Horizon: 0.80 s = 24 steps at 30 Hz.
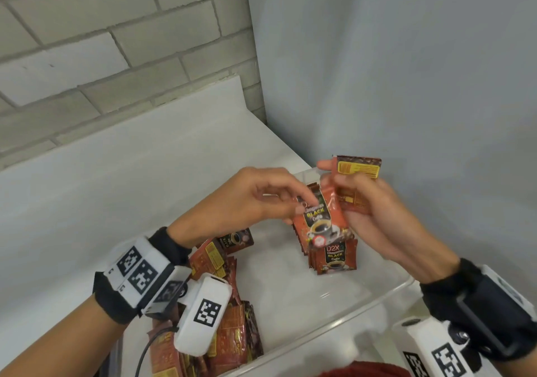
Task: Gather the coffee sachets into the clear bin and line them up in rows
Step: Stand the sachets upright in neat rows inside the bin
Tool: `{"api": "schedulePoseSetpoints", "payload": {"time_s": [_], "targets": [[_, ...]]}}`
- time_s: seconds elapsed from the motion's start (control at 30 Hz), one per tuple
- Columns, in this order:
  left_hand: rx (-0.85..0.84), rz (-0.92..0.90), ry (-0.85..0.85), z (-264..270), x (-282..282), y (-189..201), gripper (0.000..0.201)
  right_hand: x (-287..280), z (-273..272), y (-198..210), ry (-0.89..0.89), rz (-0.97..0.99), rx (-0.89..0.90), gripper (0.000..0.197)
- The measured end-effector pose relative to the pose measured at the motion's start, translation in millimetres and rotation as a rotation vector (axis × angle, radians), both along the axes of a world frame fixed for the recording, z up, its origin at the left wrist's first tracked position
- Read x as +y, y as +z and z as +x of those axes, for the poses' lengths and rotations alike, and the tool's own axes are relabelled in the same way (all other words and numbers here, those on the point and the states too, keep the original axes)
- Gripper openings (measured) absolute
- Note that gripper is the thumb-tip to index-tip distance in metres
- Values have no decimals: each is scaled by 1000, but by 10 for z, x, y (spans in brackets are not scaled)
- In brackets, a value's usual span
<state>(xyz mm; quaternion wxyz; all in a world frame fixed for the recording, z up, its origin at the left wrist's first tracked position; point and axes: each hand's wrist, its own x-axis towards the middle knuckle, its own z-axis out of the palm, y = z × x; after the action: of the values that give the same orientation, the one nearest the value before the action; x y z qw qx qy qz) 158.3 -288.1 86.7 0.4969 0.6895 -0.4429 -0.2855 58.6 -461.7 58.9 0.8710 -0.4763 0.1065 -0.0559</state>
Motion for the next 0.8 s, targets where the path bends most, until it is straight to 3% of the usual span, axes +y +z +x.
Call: {"api": "schedulePoseSetpoints", "payload": {"time_s": [0.13,0.3,0.57,0.8], "targets": [[-137,119,-196,-70,-64,-159,21,-16,28,15,-110,134,-15,39],[-504,217,-415,-165,-197,-388,26,-22,15,26,-130,151,-21,39],[-974,131,-442,-259,-322,-550,36,-19,17,26,-125,150,-25,39],[-1108,145,-453,-310,-355,-594,30,-25,17,25,-130,184,-45,40]]}}
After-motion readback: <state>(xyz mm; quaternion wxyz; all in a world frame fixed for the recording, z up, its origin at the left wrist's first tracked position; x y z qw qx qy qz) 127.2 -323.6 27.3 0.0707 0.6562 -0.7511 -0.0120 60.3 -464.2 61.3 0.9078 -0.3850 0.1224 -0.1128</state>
